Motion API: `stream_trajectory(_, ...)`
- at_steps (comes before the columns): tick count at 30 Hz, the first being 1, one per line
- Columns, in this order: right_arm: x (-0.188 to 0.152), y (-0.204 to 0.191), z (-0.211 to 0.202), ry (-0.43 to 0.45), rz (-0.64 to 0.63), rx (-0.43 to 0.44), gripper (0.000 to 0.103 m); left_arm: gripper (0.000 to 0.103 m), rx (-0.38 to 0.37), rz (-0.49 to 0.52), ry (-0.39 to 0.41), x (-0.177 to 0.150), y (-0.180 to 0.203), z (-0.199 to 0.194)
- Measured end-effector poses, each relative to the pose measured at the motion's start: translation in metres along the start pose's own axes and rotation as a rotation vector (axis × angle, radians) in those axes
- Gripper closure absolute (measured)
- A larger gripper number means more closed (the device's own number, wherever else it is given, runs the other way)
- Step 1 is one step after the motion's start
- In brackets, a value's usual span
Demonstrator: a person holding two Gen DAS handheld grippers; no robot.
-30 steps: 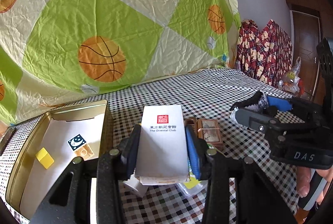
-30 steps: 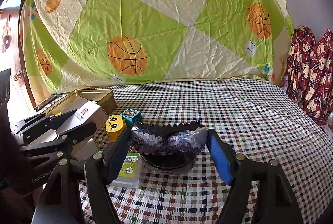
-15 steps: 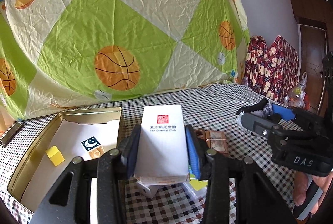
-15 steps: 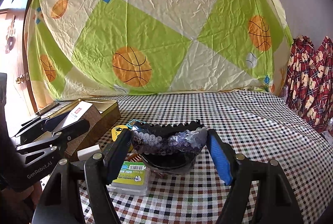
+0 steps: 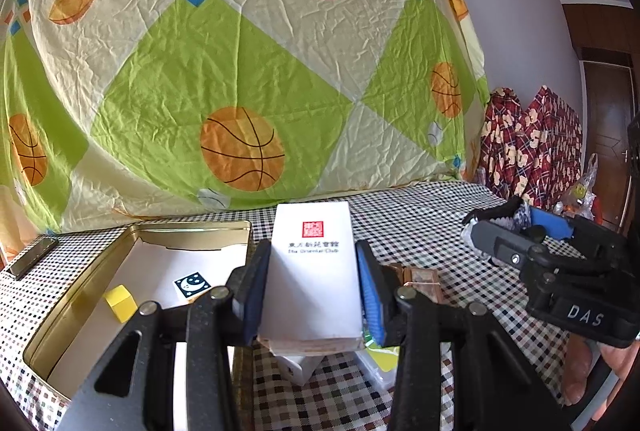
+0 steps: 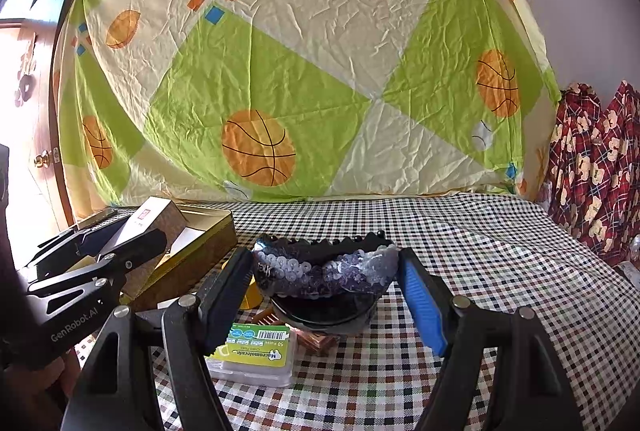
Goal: Organize rigid objects
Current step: 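Lift the white box with the left tool while the right tool lifts the beaded bowl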
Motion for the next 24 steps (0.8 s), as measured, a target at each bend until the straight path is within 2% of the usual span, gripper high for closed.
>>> stream_trajectory(9, 0.01, -0.018, -0.009, 0.078, -0.049, 0.03, 0.028, 0.062, 0.03, -0.01, 0.023, 0.003, -0.006, -0.004)
stream_trajectory(24, 0.014, -0.026, -0.01, 0.103, -0.059, 0.038, 0.028, 0.062, 0.087, -0.051, 0.091, 0.013, -0.025, -0.018)
Point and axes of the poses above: each gripper's, at about its wrist camera, not at the fingertips, and z roughly the way its jaws point, y to its right, x to its top, the point moved 10 cm from there along z, roughly the way its jaws point, and after that the axes turned 15 degrees about x, right-handed, at the moved point
